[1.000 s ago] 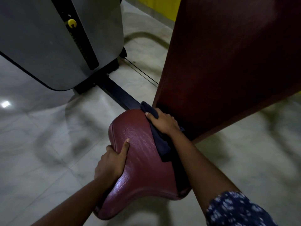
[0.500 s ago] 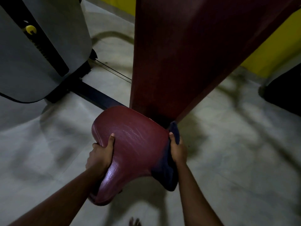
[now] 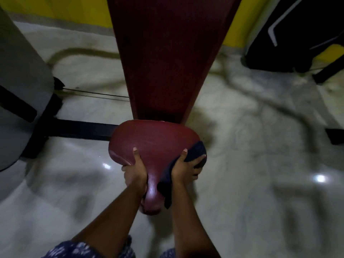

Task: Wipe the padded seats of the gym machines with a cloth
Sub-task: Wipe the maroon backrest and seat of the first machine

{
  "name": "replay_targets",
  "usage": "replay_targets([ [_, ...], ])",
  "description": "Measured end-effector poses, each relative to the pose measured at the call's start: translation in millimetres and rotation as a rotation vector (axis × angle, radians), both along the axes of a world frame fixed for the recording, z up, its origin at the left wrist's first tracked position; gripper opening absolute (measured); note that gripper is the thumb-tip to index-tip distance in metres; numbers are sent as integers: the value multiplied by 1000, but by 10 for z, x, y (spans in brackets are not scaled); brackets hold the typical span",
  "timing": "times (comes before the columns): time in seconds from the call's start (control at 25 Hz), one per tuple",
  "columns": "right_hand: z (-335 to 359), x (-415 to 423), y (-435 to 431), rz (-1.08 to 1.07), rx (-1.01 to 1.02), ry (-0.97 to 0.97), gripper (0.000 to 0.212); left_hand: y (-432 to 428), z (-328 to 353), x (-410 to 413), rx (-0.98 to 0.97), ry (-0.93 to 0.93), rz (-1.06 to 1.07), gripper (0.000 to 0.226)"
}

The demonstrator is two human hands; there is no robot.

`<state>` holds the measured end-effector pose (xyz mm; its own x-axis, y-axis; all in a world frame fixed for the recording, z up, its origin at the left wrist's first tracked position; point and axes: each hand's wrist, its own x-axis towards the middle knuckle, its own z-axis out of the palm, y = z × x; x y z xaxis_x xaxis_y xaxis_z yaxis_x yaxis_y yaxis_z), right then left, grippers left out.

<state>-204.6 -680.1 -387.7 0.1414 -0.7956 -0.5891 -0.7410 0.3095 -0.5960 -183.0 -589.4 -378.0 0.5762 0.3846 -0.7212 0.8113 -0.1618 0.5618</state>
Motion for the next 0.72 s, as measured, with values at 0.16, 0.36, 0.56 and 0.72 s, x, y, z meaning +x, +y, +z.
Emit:
replay_targets([
  [0.16,141,-280,418,256,-20,54,73,71,26,16,-118,29,32,98],
  [0.36,189,-407,589,455,-193,71,64,218,-176,4,-418,40,92,116],
  [0.56,199,-486,756,516,-337,157,59,429,145,-78,-606,70,-11,83],
  [0.72,311,-557,900,972,-593,222,57,491,323,-108,-513,21,0,57],
])
